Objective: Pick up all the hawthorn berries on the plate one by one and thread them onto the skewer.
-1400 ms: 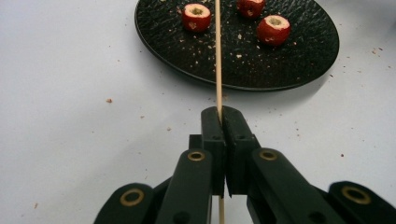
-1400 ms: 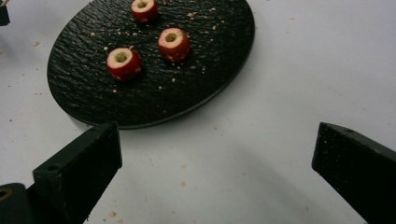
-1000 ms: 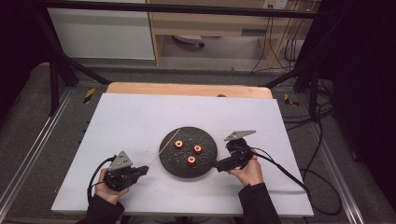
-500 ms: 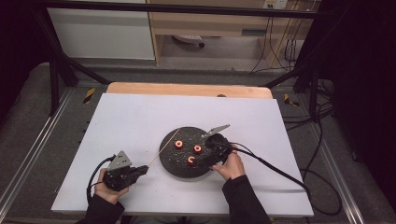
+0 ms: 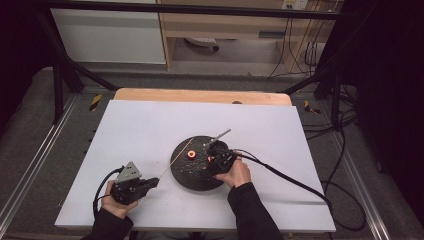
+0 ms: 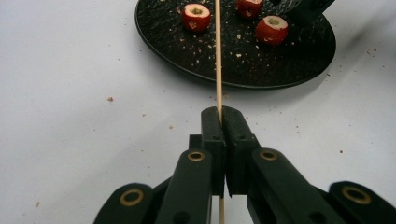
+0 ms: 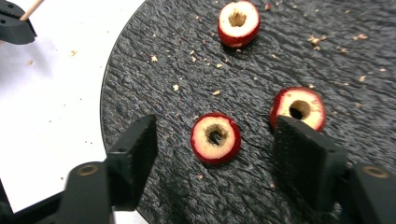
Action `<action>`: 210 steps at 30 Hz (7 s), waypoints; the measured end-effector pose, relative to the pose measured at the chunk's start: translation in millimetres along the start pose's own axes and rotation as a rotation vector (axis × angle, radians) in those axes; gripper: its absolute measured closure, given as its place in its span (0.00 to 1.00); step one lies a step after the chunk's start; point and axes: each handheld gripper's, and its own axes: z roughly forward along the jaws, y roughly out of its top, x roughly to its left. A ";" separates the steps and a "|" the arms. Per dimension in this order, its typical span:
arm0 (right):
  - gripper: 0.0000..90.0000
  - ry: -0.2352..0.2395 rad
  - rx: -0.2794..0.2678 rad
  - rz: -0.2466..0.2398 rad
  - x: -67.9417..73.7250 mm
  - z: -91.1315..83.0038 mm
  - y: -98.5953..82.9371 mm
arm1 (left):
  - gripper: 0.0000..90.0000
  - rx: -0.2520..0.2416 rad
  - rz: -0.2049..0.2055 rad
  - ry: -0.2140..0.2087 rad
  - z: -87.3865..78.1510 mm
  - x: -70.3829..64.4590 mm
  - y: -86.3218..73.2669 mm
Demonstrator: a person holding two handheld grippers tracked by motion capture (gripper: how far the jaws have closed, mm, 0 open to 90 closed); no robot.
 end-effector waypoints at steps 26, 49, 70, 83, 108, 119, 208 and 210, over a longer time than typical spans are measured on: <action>0.66 0.053 0.097 0.030 -9.5 18.2 7.7 | 0.98 0.006 0.009 -0.001 1.0 -1.4 0.9; 0.67 0.058 -0.071 0.045 -4.8 -23.0 8.2 | 0.98 -0.009 0.016 0.002 -0.4 -4.7 1.7; 0.67 0.101 -0.435 0.185 -16.0 -41.1 -29.9 | 0.98 -0.028 0.011 -0.005 3.3 -12.3 1.8; 0.68 0.156 -0.664 0.302 -17.2 -36.4 -47.1 | 0.98 -0.045 -0.002 -0.005 6.3 -16.6 1.9; 0.68 0.166 -0.965 0.415 -24.8 -41.3 -38.7 | 0.98 -0.113 -0.024 -0.010 14.0 -33.9 3.5; 0.68 0.165 -1.060 0.455 -26.6 -37.6 -35.2 | 0.98 -0.138 -0.046 -0.031 19.0 -40.6 5.5; 0.68 0.237 -1.029 0.385 -7.8 -14.8 -48.4 | 0.98 -0.204 -0.139 -0.027 59.6 -60.1 68.5; 0.68 0.236 -1.022 0.384 -6.3 -14.1 -49.4 | 0.98 -0.207 -0.140 -0.030 60.8 -59.5 70.6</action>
